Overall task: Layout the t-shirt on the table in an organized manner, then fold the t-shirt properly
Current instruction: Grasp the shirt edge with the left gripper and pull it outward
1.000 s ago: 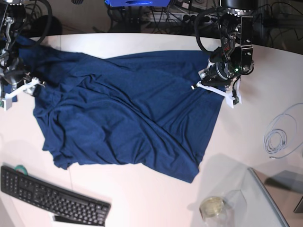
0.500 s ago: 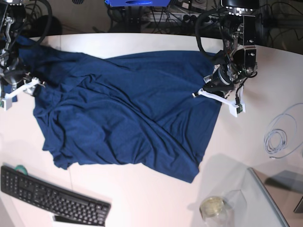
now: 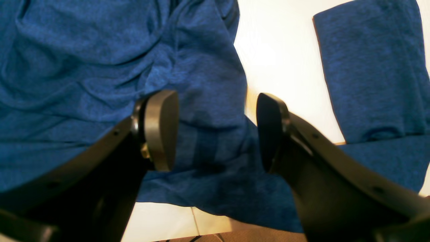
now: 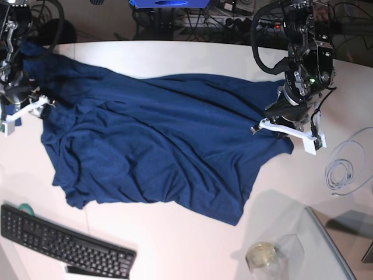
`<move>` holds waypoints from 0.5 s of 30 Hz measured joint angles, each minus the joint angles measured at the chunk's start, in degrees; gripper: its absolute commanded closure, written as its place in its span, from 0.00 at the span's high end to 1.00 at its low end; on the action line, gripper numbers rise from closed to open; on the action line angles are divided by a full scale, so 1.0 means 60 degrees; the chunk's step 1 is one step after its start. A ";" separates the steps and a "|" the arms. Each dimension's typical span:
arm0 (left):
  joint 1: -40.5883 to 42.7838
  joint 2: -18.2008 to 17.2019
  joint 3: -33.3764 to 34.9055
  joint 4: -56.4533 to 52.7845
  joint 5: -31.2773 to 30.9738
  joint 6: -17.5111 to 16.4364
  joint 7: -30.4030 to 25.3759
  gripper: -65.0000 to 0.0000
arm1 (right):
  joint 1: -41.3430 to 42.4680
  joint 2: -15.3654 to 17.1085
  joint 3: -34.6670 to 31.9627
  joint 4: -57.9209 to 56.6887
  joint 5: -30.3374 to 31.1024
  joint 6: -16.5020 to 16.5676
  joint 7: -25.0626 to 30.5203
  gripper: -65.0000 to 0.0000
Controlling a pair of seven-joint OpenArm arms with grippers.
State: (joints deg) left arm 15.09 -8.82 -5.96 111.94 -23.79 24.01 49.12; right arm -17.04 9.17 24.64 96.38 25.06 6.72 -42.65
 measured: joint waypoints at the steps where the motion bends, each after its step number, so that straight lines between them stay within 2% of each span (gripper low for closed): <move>1: 0.0015 0.0011 0.0000 0.0004 -0.0004 0.0000 0.0000 0.00 | 0.0004 0.0000 0.0000 -0.0004 0.0000 0.0000 0.0000 0.53; 12: 0.0852 0.0007 0.0000 0.0015 0.0022 0.0000 -0.0025 0.00 | -0.0408 -0.0007 0.0036 -0.0011 0.0004 -0.0004 0.0036 0.54; 15: 0.1137 0.0007 0.0000 0.0015 0.0022 0.0000 -0.0029 0.00 | -0.0379 -0.0084 0.0838 -0.0412 0.0142 -0.0382 0.0106 0.55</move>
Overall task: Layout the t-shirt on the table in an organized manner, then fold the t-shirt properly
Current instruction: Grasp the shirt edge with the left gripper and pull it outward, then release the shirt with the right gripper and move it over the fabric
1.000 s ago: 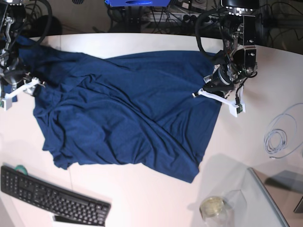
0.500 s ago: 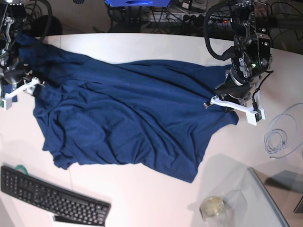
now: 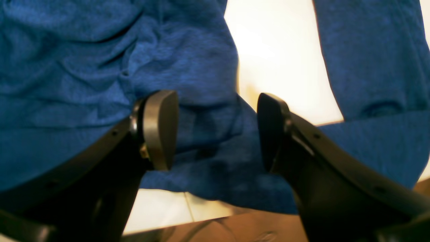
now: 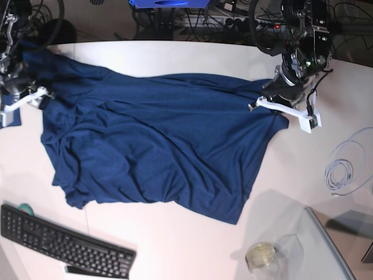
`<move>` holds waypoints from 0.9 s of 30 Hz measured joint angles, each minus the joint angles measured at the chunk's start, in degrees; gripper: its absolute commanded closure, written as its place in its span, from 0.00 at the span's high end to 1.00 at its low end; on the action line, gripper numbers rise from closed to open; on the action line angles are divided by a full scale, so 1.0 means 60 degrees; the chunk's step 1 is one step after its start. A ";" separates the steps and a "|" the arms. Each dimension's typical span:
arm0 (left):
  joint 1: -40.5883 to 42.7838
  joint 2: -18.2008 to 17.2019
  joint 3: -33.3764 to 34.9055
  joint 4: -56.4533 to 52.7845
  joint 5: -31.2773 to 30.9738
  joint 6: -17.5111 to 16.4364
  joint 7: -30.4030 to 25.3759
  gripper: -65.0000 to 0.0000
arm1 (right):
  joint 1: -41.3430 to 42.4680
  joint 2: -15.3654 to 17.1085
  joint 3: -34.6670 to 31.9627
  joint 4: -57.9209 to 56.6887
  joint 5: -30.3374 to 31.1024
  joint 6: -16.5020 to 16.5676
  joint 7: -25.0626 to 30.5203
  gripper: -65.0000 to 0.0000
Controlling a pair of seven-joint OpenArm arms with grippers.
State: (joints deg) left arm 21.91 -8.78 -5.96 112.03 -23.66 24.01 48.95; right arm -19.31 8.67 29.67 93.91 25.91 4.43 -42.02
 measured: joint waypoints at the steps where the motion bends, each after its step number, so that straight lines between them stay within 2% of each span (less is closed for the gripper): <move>1: 0.0087 -0.0007 -0.0007 0.0000 0.0015 -0.0007 -0.0004 0.00 | 0.0084 0.0029 0.0397 -0.0288 -0.0157 -0.0204 0.0004 0.55; 3: 0.0302 -0.0018 -0.0015 0.0000 0.0015 -0.0004 -0.0015 0.00 | 0.0215 0.0131 0.1166 -0.0867 -0.0175 -0.0291 0.0109 0.55; 5: 0.0477 0.0004 -0.0011 0.0000 0.0011 -0.0007 -0.0007 0.00 | 0.0455 0.0222 0.1705 -0.1483 -0.0186 -0.0310 0.0612 0.55; 10: 0.0561 -0.0011 -0.0015 0.0000 0.0033 -0.0004 -0.0047 0.00 | 0.0965 0.0965 0.1807 -0.3122 -0.0131 -0.0302 0.0758 0.55; 18: 0.0586 0.0000 -0.0007 -0.0004 0.0029 -0.0029 -0.0040 0.00 | 0.1155 0.0940 0.1843 -0.4200 -0.0138 -0.0335 0.0776 0.55; 21: 0.0586 0.0004 -0.0007 -0.0004 0.0026 -0.0029 -0.0040 0.00 | 0.1075 0.0976 0.1880 -0.4087 -0.0113 -0.0335 0.1286 0.55; 27: 0.0634 0.0000 -0.0007 -0.0011 0.0018 -0.0029 -0.0044 0.00 | 0.0648 0.0965 0.2667 -0.4091 -0.0168 -0.0346 0.1599 0.55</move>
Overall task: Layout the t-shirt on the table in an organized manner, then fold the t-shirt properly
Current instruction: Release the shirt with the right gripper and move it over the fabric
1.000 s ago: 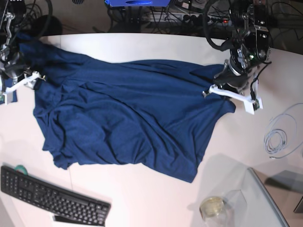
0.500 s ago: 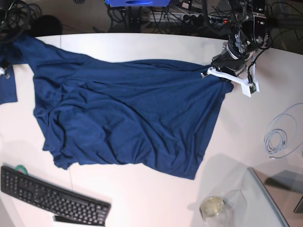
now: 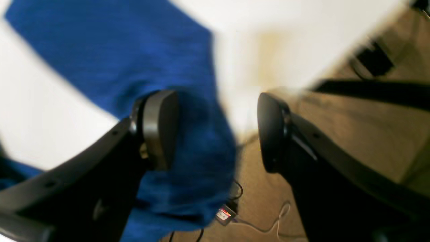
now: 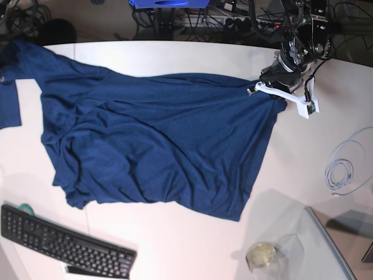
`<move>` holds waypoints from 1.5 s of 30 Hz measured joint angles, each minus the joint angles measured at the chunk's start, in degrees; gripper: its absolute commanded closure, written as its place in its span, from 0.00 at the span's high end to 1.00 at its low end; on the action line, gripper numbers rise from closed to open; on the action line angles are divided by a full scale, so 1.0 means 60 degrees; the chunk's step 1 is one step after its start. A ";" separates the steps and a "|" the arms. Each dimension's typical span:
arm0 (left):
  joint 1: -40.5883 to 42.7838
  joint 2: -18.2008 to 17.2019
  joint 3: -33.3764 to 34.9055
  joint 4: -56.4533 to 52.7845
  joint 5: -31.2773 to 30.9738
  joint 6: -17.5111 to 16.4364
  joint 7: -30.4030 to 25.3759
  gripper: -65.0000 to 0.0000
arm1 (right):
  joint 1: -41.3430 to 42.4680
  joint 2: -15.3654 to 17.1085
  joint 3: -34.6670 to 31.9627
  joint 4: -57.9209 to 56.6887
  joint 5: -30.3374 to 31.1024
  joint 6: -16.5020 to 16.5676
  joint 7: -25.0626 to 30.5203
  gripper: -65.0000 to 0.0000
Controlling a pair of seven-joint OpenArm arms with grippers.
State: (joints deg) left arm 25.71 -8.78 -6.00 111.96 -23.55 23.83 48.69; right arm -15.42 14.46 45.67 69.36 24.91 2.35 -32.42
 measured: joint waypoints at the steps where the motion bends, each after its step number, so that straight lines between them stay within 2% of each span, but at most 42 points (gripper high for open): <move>1: 0.0007 0.0004 0.0000 0.0000 -0.0004 0.0000 0.0004 0.00 | 0.0062 0.0033 0.0015 -0.0138 0.0025 0.0004 0.0000 0.55; 11: 0.0033 -0.0004 -0.0004 -0.0018 0.0004 0.0000 0.0004 0.00 | 0.0288 0.0178 -0.0084 -0.0696 0.0066 0.0047 0.0015 0.55; 15: 0.0033 0.0004 0.0000 -0.0018 -0.0004 0.0000 0.0000 0.00 | 0.0051 0.0069 -0.0047 0.0051 0.0066 0.0605 -0.0084 0.55; 18: 0.0033 -0.0004 -0.0004 -0.0022 0.0004 0.0000 0.0004 0.00 | 0.0055 -0.0197 -0.0018 0.0605 0.0066 0.0692 -0.0197 0.55; 23: 0.0033 0.0004 0.0000 -0.0036 -0.0004 0.0000 0.0004 0.00 | 0.0426 -0.0175 -0.0044 -0.0572 -0.0015 0.0685 -0.0168 0.54; 25: 0.0033 0.0000 0.0000 -0.0036 0.0000 0.0000 0.0004 0.00 | 0.0495 0.0022 -0.0080 -0.0783 0.0073 0.0703 -0.0146 0.53; 26: 0.0062 -0.0018 -0.0004 -0.0036 0.0007 0.0000 0.0000 0.00 | 0.0532 0.0109 -0.0109 -0.0874 0.0018 0.0699 -0.0160 0.52; 27: 0.0087 -0.0025 -0.0011 -0.0036 0.0025 0.0007 0.0000 0.00 | 0.0550 0.0120 -0.0106 -0.0878 0.0029 0.0696 -0.0160 0.45; 28: 0.0113 -0.0011 -0.0011 -0.0036 0.0058 0.0004 -0.0004 0.00 | 0.0550 0.0113 -0.0113 -0.0874 0.0036 0.0699 -0.0171 0.34; 30: 0.0160 0.0004 0.0011 -0.0036 -0.0015 -0.0004 0.0007 0.00 | 0.0517 0.0087 -0.0113 -0.0827 0.0135 0.0707 -0.0182 0.04; 31: 0.0164 0.0000 0.0007 -0.0036 -0.0004 0.0000 0.0004 0.00 | 0.0488 0.0040 -0.0113 -0.0663 0.0051 0.0703 -0.0270 0.00; 34: 0.0153 -0.0007 -0.0011 -0.0036 0.0066 0.0007 0.0000 0.00 | 0.0248 -0.0310 -0.0113 0.0171 0.0015 0.0831 -0.0342 0.00; 37: 0.0106 0.0004 0.0007 -0.0040 0.0011 0.0000 0.0004 0.00 | -0.0095 -0.0911 -0.0113 0.1592 0.0004 0.2000 -0.0550 0.00; 38: 0.0087 0.0000 -0.0004 -0.0040 0.0029 -0.0004 0.0000 0.00 | -0.0138 -0.1137 -0.0113 0.2124 -0.0007 0.2186 -0.0732 0.00; 41: 0.0080 -0.0011 -0.0007 -0.0044 0.0029 0.0025 0.0004 0.00 | -0.0142 -0.1668 -0.0113 0.3836 -0.0033 0.2251 -0.1563 0.00; 45: 0.0084 0.0000 -0.0004 -0.0055 0.0033 0.0025 0.0004 0.00 | -0.0135 -0.2167 -0.0178 0.5442 0.0029 0.2353 -0.1887 0.00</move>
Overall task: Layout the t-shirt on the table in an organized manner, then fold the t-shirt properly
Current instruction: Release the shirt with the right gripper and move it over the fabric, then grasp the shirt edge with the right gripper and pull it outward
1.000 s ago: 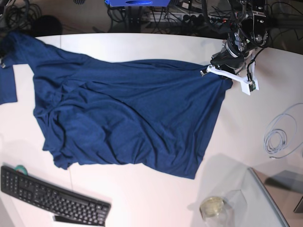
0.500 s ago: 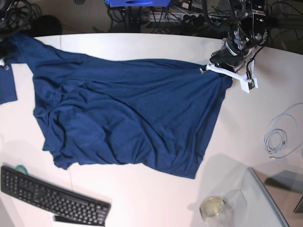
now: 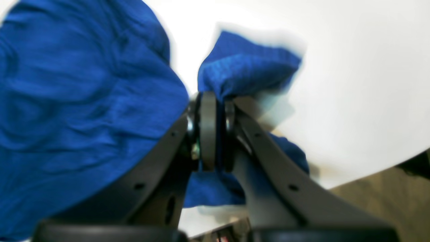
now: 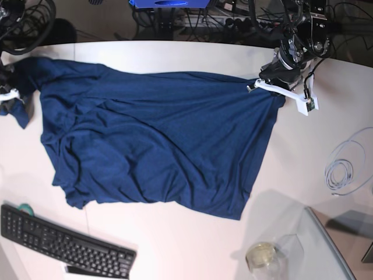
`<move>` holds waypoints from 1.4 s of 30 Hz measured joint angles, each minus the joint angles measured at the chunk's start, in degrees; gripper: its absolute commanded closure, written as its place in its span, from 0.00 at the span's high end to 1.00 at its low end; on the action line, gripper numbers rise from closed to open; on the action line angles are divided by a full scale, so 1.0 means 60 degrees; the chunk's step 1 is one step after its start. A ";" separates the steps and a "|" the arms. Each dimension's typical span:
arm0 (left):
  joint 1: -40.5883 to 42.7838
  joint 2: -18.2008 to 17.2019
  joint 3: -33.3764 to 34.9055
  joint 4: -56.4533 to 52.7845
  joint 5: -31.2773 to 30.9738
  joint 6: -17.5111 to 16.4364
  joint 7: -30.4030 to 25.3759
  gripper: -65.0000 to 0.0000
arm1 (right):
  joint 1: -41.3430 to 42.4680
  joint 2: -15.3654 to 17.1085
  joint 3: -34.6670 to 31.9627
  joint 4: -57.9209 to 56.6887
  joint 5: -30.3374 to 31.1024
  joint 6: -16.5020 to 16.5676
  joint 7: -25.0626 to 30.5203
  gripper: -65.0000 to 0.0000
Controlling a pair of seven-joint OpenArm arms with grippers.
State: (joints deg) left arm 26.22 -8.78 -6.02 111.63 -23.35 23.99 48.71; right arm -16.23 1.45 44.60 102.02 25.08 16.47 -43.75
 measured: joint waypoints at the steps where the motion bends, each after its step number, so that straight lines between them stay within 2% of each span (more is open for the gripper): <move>1: -0.0004 0.0000 0.0000 0.0000 0.0000 0.0000 0.0000 0.00 | -0.0025 -0.0073 -0.0160 0.0262 -0.0047 0.0058 -0.0015 0.00; 5: -0.0004 0.0000 0.0004 0.0000 -0.0004 0.0000 0.0000 0.00 | 0.0000 -0.0131 -0.1053 0.1326 0.0004 0.0583 -0.0036 0.00; 13: -0.0004 0.0000 0.0076 -0.0018 0.0000 0.0000 -0.0004 0.00 | 0.0499 -0.0018 -0.3934 0.1840 -0.0120 0.0605 -0.0084 0.00; 17: 0.0004 -0.0015 0.0066 -0.0018 0.0004 0.0000 0.0000 0.00 | 0.1388 0.0579 -0.6200 0.1348 -0.0051 0.0583 -0.0015 0.00; 19: 0.0047 -0.0022 0.0069 -0.0018 0.0004 0.0000 0.0000 0.00 | 0.2051 0.0670 -0.7078 0.0477 0.0000 0.0594 -0.0058 0.00; 20: 0.0073 -0.0018 0.0084 -0.0018 0.0004 -0.0004 -0.0004 0.00 | 0.2401 0.0623 -0.7373 -0.0095 0.0033 0.0623 -0.0080 0.03; 21: 0.0087 -0.0004 0.0087 -0.0018 -0.0004 -0.0004 0.0007 0.00 | 0.2619 0.0568 -0.7563 -0.0557 -0.0047 0.0608 -0.0120 0.11; 23: 0.0098 -0.0007 0.0076 -0.0022 0.0000 0.0000 0.0026 0.00 | 0.2867 0.0568 -0.7690 -0.1169 -0.0004 0.0597 -0.0517 0.41; 25: 0.0113 0.0004 0.0040 -0.0022 -0.0007 0.0000 0.0000 0.00 | 0.2798 0.0597 -0.7497 -0.1246 -0.0007 0.0590 -0.0736 0.71; 26: 0.0149 0.0011 0.0026 -0.0018 -0.0007 -0.0015 -0.0004 0.00 | 0.2656 0.0550 -0.7053 -0.1086 0.0000 0.0601 -0.0699 0.77; 29: 0.0244 -0.0025 0.0011 -0.0022 0.0004 -0.0007 0.0000 0.00 | 0.1887 0.0444 -0.4972 -0.0353 0.0117 0.0623 -0.0492 0.67; 31: 0.0299 -0.0011 0.0004 -0.0026 0.0386 0.0000 0.0000 0.00 | 0.1457 0.0124 -0.3322 -0.0342 -0.0160 0.0499 -0.0543 0.61; 34: 0.0328 0.0062 0.0080 -0.0022 0.0962 -0.0026 0.0004 0.00 | 0.1169 -0.0401 -0.1351 -0.0648 -0.0182 0.0495 -0.0659 0.67; 36: 0.0368 0.0025 0.0084 -0.0022 0.1191 -0.0022 0.0004 0.00 | 0.1249 -0.0444 -0.0838 -0.1453 -0.0157 0.0506 -0.0576 0.72; 42: 0.0368 0.0066 0.0084 -0.0018 0.1180 -0.0029 0.0004 0.00 | 0.1763 -0.0153 -0.0798 -0.3694 -0.0073 0.0605 -0.0561 0.72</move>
State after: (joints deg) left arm 28.42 -8.38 -5.52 111.53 -16.27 23.81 48.73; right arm -5.65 0.54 39.81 79.85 24.64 20.10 -47.11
